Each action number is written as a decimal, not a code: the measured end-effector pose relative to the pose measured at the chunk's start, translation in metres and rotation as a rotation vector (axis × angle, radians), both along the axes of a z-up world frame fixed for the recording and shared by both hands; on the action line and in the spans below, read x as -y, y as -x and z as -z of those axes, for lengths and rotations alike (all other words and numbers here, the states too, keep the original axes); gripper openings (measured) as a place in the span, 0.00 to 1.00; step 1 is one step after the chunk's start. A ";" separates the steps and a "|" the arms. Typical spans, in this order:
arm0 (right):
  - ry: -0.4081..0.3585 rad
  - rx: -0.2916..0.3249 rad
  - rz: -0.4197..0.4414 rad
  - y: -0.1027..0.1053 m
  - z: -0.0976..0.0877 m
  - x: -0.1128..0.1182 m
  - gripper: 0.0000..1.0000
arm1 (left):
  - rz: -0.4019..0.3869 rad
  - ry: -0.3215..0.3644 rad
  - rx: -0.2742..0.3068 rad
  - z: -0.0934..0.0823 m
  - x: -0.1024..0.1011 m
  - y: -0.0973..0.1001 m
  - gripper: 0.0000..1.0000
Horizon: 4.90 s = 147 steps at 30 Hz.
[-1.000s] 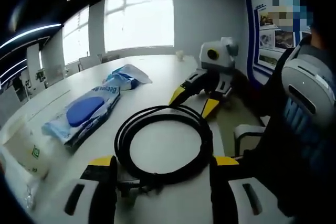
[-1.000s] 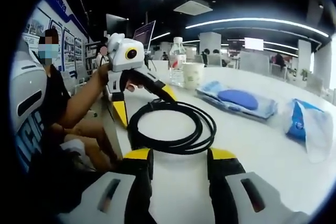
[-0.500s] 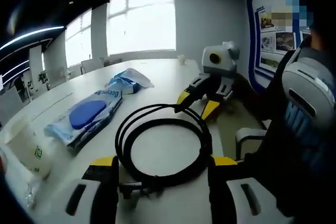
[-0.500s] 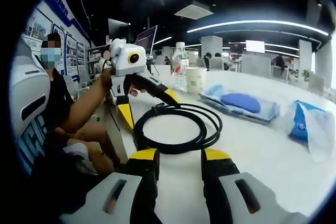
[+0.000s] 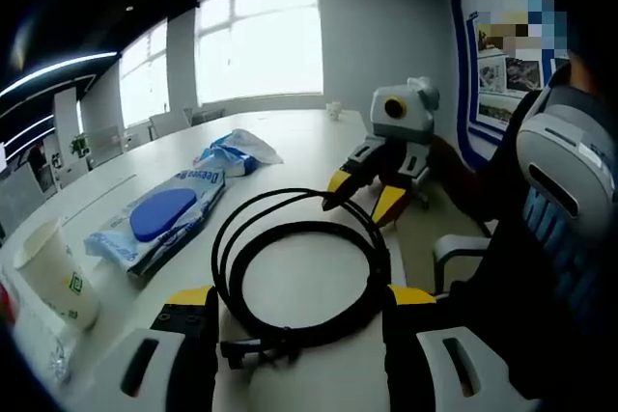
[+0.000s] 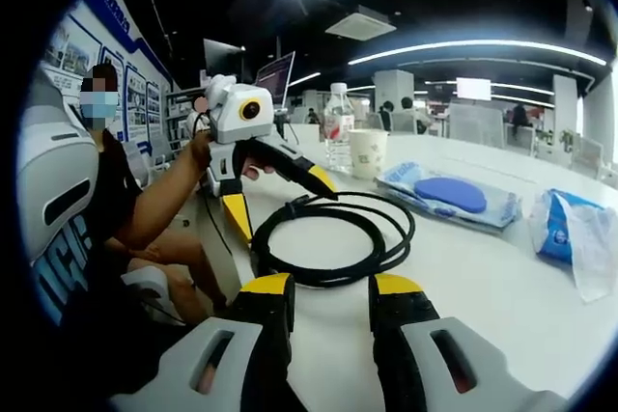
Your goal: Arrange the tabletop items into an orderly group along one side of the table until the central work area is clear of visible clutter.
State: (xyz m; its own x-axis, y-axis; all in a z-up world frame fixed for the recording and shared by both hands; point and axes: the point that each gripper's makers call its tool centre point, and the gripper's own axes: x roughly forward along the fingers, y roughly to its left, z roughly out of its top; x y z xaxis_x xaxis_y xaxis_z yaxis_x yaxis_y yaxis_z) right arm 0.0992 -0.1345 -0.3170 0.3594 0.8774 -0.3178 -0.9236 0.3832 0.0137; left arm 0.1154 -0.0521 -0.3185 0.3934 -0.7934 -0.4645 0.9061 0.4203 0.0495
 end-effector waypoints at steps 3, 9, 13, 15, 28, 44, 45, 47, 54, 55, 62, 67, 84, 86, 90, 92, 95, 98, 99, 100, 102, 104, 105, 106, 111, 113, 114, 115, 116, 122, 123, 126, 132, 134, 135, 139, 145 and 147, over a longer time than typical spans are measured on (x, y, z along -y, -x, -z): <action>-0.008 0.002 -0.005 0.001 -0.002 -0.001 0.28 | -0.002 0.004 0.002 -0.001 0.000 0.001 0.68; -0.024 0.003 -0.006 0.001 -0.006 -0.002 0.28 | -0.006 0.005 0.014 -0.006 0.000 0.002 0.68; -0.033 0.009 -0.006 0.003 -0.010 -0.001 0.28 | -0.003 0.006 0.023 -0.010 0.002 0.003 0.68; -0.040 0.013 -0.003 0.003 -0.013 0.001 0.28 | -0.001 0.007 0.028 -0.014 0.003 0.003 0.68; -0.070 0.056 0.017 0.000 -0.033 0.015 0.27 | 0.025 0.000 0.066 -0.033 0.020 -0.002 0.65; -0.069 0.044 0.035 -0.002 -0.029 0.015 0.28 | -0.021 -0.037 0.063 -0.021 0.007 -0.009 0.64; -0.068 0.044 0.034 -0.002 -0.029 0.015 0.28 | -0.019 -0.038 0.063 -0.020 0.007 -0.008 0.64; -0.064 0.043 0.038 -0.003 -0.028 0.016 0.29 | -0.019 -0.037 0.061 -0.019 0.005 -0.008 0.64; -0.042 0.032 0.038 -0.005 -0.020 0.016 0.31 | -0.034 -0.038 0.053 -0.014 -0.001 -0.011 0.64; -0.040 0.031 0.038 -0.005 -0.020 0.016 0.31 | -0.034 -0.038 0.052 -0.014 -0.001 -0.010 0.64; -0.034 0.027 0.033 -0.005 -0.018 0.016 0.31 | -0.038 -0.037 0.043 -0.010 -0.003 -0.010 0.64; -0.013 0.023 0.033 -0.007 -0.013 0.018 0.31 | -0.051 -0.051 0.030 -0.005 -0.009 -0.012 0.64; 0.052 0.044 0.037 -0.014 -0.001 0.019 0.36 | -0.019 -0.050 0.012 0.002 -0.007 -0.009 0.64; 0.054 0.039 0.035 -0.014 0.000 0.019 0.36 | -0.012 -0.060 0.003 0.006 -0.007 -0.006 0.64; 0.070 0.046 0.030 -0.016 0.004 0.016 0.38 | -0.006 -0.062 -0.004 0.009 -0.005 -0.006 0.64; 0.074 0.061 0.024 -0.016 0.004 0.014 0.39 | 0.003 -0.062 -0.004 0.010 -0.002 -0.006 0.64; 0.071 0.069 0.018 -0.016 0.004 0.013 0.40 | -0.001 -0.047 -0.014 0.011 -0.002 -0.009 0.64; 0.054 0.084 0.025 -0.016 0.000 0.014 0.39 | -0.001 -0.039 -0.014 0.011 -0.002 -0.009 0.64; 0.050 0.088 0.021 -0.016 -0.002 0.014 0.39 | -0.001 -0.040 -0.014 0.011 -0.002 -0.009 0.64; 0.053 0.091 0.025 -0.017 -0.002 0.014 0.39 | 0.002 -0.040 -0.011 0.011 -0.002 -0.008 0.64; 0.063 0.104 0.016 -0.018 -0.001 0.013 0.39 | 0.002 -0.041 -0.012 0.011 -0.002 -0.009 0.64; 0.059 0.102 0.009 -0.017 -0.002 0.012 0.39 | -0.001 -0.041 -0.012 0.011 -0.002 -0.010 0.64; 0.060 0.107 0.007 -0.017 -0.001 0.011 0.38 | -0.002 -0.040 -0.013 0.011 -0.002 -0.010 0.64; 0.060 0.112 0.003 -0.017 -0.002 0.011 0.37 | -0.004 -0.039 -0.013 0.011 -0.002 -0.010 0.64; 0.056 0.104 -0.018 -0.013 0.000 0.007 0.32 | -0.009 -0.033 -0.014 0.011 -0.003 -0.010 0.64; 0.071 0.114 -0.029 -0.012 0.003 0.005 0.31 | -0.008 -0.029 -0.015 0.011 -0.003 -0.010 0.64; 0.090 0.117 -0.022 -0.014 0.006 0.005 0.31 | -0.005 -0.024 -0.019 0.012 -0.002 -0.009 0.64; 0.096 0.114 -0.026 -0.013 0.007 0.004 0.31 | -0.006 -0.022 -0.019 0.012 -0.002 -0.010 0.64; 0.099 0.117 -0.028 -0.013 0.007 0.003 0.31 | -0.006 -0.020 -0.020 0.012 -0.002 -0.010 0.64; 0.130 0.155 -0.032 -0.014 0.008 0.003 0.28 | -0.005 -0.018 -0.018 0.012 -0.001 -0.009 0.64; 0.129 0.154 -0.031 -0.014 0.008 0.003 0.28 | -0.004 -0.017 -0.017 0.012 -0.001 -0.009 0.64; 0.129 0.163 -0.033 -0.014 0.008 0.003 0.25 | -0.005 -0.016 -0.011 0.011 -0.001 -0.009 0.64; 0.120 0.182 -0.046 -0.011 0.005 0.001 0.18 | -0.004 0.004 -0.003 0.006 0.000 -0.010 0.64; 0.120 0.194 -0.050 -0.010 0.004 0.000 0.16 | -0.004 0.007 0.000 0.005 0.000 -0.010 0.64; 0.119 0.198 -0.053 -0.009 0.003 0.000 0.15 | -0.005 0.010 0.001 0.005 0.000 -0.010 0.64; 0.132 0.225 -0.066 -0.007 0.001 -0.001 0.12 | -0.004 0.006 0.008 0.004 0.002 -0.010 0.64; 0.130 0.236 -0.074 -0.006 0.001 -0.001 0.09 | -0.007 0.012 0.009 0.002 0.002 -0.010 0.64; 0.133 0.254 -0.077 -0.005 -0.001 -0.001 0.08 | -0.008 0.018 0.010 0.000 0.002 -0.010 0.64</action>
